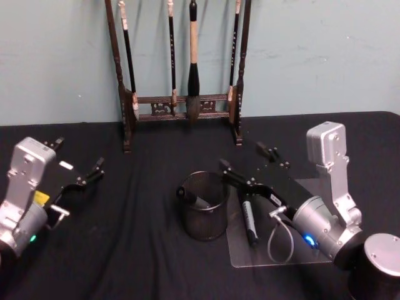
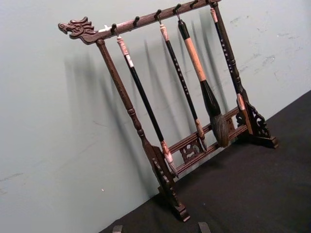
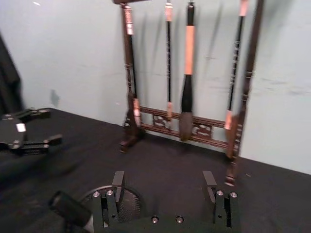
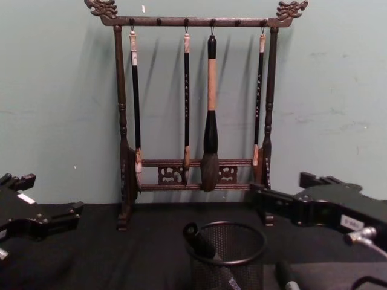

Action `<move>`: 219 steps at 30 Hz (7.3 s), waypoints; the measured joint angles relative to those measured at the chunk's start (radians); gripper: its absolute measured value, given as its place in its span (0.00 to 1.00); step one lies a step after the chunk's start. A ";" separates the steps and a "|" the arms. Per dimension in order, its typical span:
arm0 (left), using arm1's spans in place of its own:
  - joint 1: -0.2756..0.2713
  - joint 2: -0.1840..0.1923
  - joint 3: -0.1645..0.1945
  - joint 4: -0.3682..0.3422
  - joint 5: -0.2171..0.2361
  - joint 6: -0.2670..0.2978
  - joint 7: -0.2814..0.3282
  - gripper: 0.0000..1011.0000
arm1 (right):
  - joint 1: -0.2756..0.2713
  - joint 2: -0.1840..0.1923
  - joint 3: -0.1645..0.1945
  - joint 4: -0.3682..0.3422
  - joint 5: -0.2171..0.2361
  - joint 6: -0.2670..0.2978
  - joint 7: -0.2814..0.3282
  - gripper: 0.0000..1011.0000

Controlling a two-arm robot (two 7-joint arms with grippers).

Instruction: Pick up the water-based marker from the table and place it into the pen holder.

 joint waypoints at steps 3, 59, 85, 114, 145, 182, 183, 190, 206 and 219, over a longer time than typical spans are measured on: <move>0.000 0.000 0.000 0.000 0.000 0.000 0.000 1.00 | -0.020 -0.003 0.013 -0.030 -0.022 0.026 -0.034 0.99; 0.000 0.000 0.000 0.000 0.000 0.000 0.000 1.00 | -0.019 -0.128 0.082 -0.011 -0.225 0.372 -0.141 0.99; 0.000 0.000 0.000 0.000 0.000 0.000 0.000 1.00 | 0.004 -0.160 0.098 0.076 -0.259 0.386 -0.062 0.99; 0.000 0.000 0.000 0.000 0.000 0.000 0.000 1.00 | 0.013 -0.176 0.103 0.117 -0.296 0.386 -0.044 0.99; 0.000 0.000 0.000 0.000 0.000 0.000 0.000 1.00 | 0.012 -0.175 0.102 0.115 -0.295 0.386 -0.046 0.41; 0.000 0.000 0.000 0.000 0.000 0.000 0.000 1.00 | -0.019 -0.167 0.129 0.096 -0.212 0.238 -0.008 0.21; 0.000 0.000 0.000 0.000 0.000 0.000 0.000 1.00 | -0.023 -0.165 0.129 0.094 -0.206 0.224 -0.007 0.21; 0.000 0.000 0.000 0.000 0.000 0.000 0.000 1.00 | -0.034 -0.151 0.123 0.084 -0.189 0.161 -0.002 0.21; 0.000 0.000 0.000 0.000 0.000 0.000 0.000 1.00 | -0.056 -0.115 0.088 0.068 -0.186 0.022 -0.015 0.21; 0.000 0.000 0.000 0.000 0.000 0.000 0.000 1.00 | -0.065 -0.103 0.095 0.053 -0.144 -0.053 -0.007 0.21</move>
